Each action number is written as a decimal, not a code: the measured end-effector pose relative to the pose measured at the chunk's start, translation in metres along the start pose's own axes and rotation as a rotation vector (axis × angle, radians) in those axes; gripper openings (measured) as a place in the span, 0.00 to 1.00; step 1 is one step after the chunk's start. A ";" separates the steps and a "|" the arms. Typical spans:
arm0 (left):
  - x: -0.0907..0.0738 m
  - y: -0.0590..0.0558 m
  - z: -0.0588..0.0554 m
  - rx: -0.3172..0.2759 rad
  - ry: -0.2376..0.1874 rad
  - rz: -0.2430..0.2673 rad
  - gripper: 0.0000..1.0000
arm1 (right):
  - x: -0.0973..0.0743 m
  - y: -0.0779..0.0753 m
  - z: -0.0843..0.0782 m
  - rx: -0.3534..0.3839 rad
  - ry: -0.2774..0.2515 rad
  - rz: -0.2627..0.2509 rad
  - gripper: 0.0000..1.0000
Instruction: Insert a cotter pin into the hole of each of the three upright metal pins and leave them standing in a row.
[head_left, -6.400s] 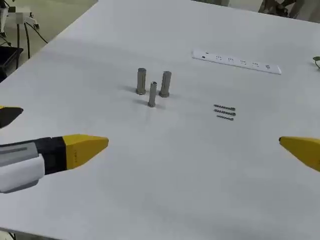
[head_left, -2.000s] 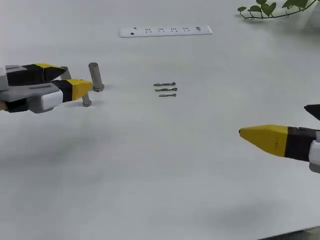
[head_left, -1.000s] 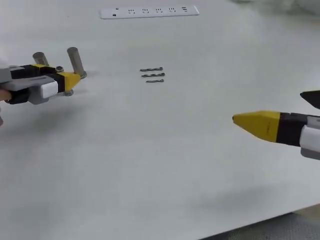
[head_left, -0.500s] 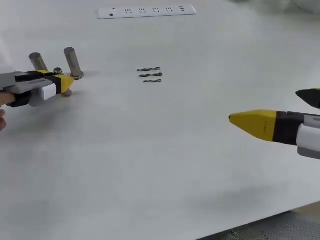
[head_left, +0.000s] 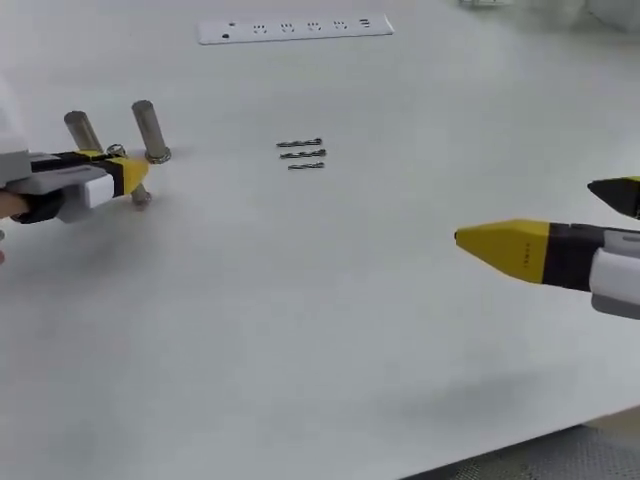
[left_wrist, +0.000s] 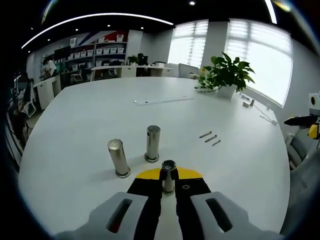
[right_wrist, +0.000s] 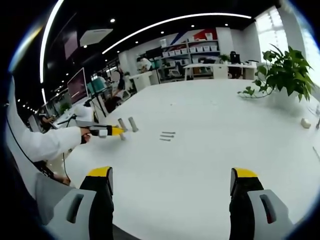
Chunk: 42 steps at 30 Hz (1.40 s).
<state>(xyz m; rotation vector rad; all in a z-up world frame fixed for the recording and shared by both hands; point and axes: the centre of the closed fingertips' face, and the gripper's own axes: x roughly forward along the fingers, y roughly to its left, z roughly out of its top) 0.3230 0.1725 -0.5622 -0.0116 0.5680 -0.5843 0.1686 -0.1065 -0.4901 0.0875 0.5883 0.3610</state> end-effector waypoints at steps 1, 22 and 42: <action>-0.002 -0.002 0.002 -0.044 -0.006 0.014 0.06 | 0.000 0.000 0.001 0.001 -0.003 0.000 0.96; -0.032 -0.060 0.011 -0.011 -0.073 0.047 0.05 | -0.009 0.008 0.005 0.016 -0.072 0.057 0.95; -0.029 -0.110 -0.013 -0.001 -0.045 0.054 0.05 | -0.009 0.008 0.003 -0.007 -0.067 0.110 0.95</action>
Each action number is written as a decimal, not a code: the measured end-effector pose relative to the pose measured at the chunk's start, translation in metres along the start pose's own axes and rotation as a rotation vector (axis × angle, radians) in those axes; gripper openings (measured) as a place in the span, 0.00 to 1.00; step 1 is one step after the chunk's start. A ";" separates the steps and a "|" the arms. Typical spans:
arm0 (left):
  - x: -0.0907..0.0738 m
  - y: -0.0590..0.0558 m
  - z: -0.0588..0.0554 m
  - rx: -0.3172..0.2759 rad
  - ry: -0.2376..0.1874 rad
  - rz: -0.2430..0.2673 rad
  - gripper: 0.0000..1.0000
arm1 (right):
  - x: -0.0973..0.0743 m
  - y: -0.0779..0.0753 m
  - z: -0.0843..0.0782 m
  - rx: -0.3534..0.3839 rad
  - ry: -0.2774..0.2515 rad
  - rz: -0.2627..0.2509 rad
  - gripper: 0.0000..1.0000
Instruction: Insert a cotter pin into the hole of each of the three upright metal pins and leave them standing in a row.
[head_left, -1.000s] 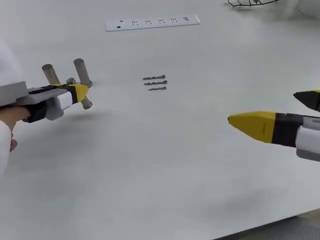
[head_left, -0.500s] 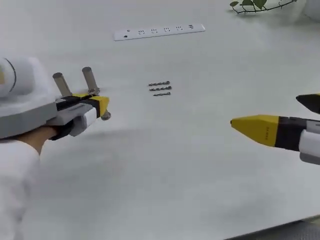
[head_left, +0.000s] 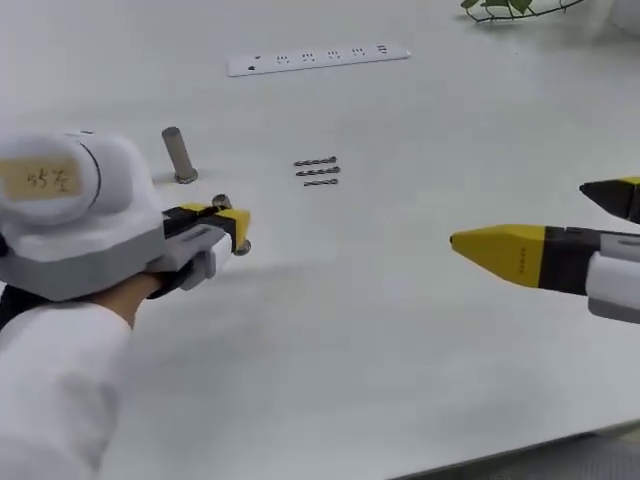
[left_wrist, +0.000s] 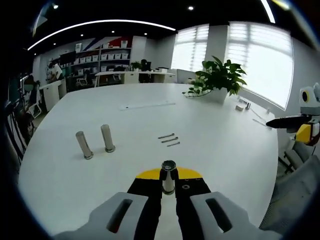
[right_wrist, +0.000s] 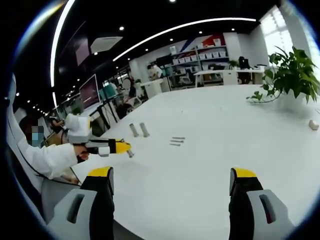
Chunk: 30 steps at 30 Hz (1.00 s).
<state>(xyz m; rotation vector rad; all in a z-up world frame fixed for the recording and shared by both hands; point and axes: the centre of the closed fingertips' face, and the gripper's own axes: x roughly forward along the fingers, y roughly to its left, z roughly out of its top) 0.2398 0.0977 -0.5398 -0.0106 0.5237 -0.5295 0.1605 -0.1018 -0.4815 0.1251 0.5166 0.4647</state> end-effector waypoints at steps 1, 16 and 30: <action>0.000 -0.001 -0.001 0.002 0.002 0.003 0.05 | 0.000 0.000 0.000 0.000 0.000 0.003 0.95; 0.009 -0.014 -0.029 0.018 0.065 0.014 0.05 | 0.005 0.003 -0.002 -0.004 0.006 0.041 0.94; 0.014 -0.013 -0.039 0.021 0.086 0.051 0.06 | 0.005 0.004 -0.005 -0.012 0.024 0.048 0.94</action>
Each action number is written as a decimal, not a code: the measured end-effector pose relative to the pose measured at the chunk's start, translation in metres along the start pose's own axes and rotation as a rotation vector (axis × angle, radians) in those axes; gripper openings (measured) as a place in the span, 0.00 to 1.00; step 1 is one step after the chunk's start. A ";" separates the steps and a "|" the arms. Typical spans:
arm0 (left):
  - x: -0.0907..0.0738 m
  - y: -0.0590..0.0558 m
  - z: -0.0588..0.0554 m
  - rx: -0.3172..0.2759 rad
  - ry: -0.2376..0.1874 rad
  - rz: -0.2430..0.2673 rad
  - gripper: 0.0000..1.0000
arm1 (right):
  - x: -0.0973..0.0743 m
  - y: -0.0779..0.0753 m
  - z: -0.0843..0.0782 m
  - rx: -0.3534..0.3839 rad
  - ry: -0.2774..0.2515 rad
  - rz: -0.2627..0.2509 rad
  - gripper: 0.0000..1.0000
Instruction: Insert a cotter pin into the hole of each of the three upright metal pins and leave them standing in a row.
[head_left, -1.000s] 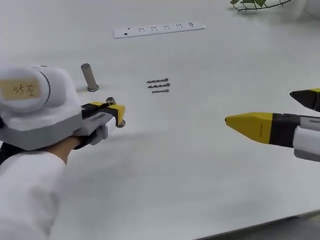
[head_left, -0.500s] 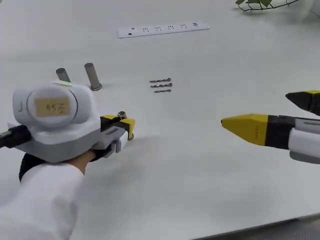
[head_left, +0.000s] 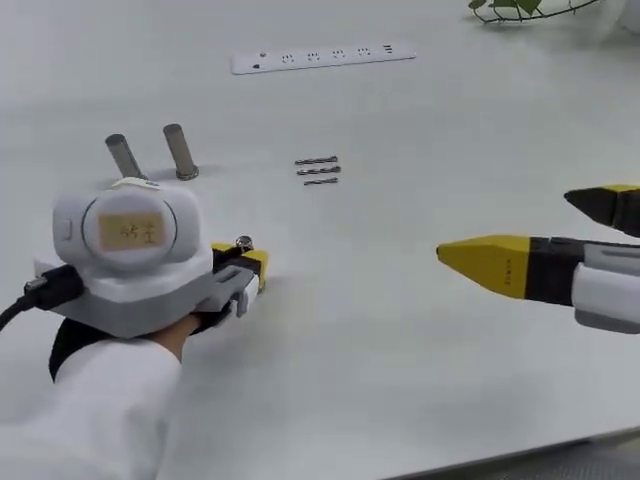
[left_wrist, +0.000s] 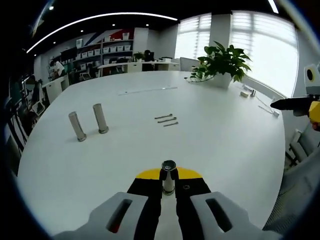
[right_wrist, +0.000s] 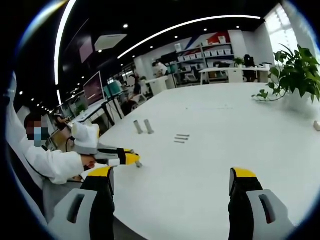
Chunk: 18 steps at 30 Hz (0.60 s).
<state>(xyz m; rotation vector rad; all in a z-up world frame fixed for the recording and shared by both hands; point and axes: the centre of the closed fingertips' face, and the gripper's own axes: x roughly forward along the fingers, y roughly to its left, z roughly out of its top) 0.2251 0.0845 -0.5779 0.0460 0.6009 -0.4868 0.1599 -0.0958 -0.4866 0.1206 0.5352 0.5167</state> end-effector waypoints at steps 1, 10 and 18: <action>0.000 0.000 0.000 0.003 0.000 0.000 0.06 | 0.000 0.000 0.000 -0.001 0.001 0.002 0.94; -0.002 0.003 -0.002 0.085 0.002 0.033 0.06 | 0.000 0.002 0.002 -0.003 0.001 0.004 0.94; -0.003 0.003 -0.002 0.081 -0.009 0.042 0.06 | -0.002 0.001 0.001 -0.001 0.005 0.004 0.93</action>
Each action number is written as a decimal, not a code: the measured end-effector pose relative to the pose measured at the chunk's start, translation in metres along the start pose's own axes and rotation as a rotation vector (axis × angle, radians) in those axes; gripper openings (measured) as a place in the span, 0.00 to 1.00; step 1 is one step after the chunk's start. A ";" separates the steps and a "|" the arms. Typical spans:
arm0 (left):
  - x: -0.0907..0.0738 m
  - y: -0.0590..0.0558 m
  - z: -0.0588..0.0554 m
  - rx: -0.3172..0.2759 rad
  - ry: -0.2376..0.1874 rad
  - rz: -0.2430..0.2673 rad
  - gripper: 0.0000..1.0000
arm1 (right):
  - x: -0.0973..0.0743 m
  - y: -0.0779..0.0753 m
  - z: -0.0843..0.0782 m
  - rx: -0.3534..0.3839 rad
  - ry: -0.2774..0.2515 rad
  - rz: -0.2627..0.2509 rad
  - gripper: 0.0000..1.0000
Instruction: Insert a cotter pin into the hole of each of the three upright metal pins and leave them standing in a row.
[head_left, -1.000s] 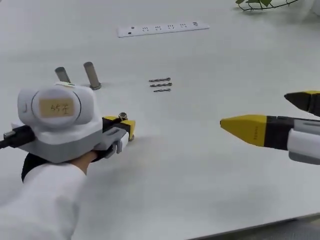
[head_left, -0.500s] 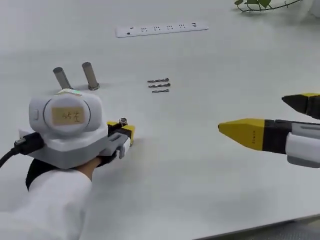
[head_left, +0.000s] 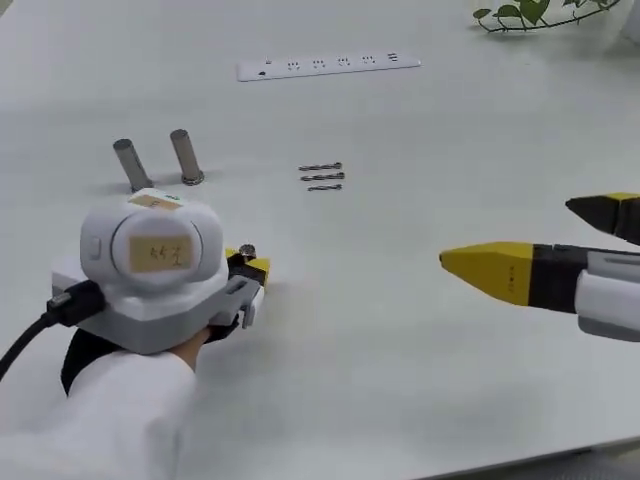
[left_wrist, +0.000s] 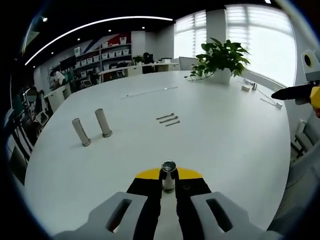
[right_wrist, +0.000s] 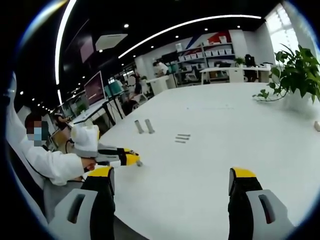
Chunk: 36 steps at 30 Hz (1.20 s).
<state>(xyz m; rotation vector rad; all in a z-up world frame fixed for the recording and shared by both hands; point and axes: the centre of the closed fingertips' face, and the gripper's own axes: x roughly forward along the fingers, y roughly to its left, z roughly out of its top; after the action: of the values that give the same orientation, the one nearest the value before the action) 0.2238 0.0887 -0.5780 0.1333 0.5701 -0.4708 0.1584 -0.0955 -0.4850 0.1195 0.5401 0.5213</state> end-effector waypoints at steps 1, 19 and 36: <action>0.000 0.000 0.000 0.009 0.000 -0.004 0.06 | 0.000 -0.001 -0.001 -0.001 0.002 -0.003 0.93; -0.033 0.006 0.029 -0.045 -0.070 -0.116 0.50 | -0.002 0.001 0.002 -0.012 0.013 0.003 0.93; -0.068 -0.021 0.028 0.020 -0.091 -0.360 0.80 | 0.013 0.002 0.006 -0.046 0.046 0.029 0.93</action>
<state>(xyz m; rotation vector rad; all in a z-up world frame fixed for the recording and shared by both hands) 0.1781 0.0898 -0.5172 0.0274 0.5006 -0.8285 0.1702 -0.0876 -0.4856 0.0716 0.5719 0.5658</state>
